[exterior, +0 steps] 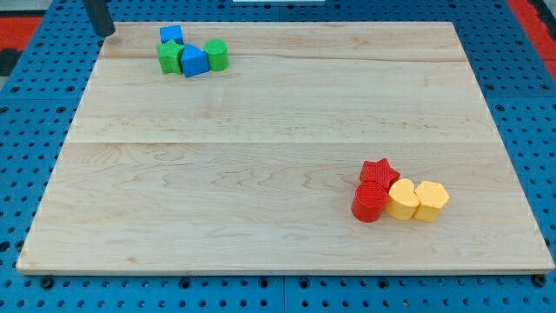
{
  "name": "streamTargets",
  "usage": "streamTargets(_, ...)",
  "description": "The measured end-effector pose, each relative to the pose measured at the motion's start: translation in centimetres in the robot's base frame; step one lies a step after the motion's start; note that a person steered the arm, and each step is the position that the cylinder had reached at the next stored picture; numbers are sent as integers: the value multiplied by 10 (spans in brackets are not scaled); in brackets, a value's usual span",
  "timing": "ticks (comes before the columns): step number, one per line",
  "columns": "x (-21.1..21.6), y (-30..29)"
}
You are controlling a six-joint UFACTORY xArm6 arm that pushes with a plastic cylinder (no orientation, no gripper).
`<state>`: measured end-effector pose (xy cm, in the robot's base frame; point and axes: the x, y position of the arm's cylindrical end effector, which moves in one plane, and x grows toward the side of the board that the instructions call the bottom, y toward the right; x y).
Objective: Place your arm to the top left of the green star
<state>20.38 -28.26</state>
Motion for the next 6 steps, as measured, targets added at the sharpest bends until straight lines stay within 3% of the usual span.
streamTargets(3, -12, 17)
streamTargets(4, -11, 49)
streamTargets(6, 61, 68)
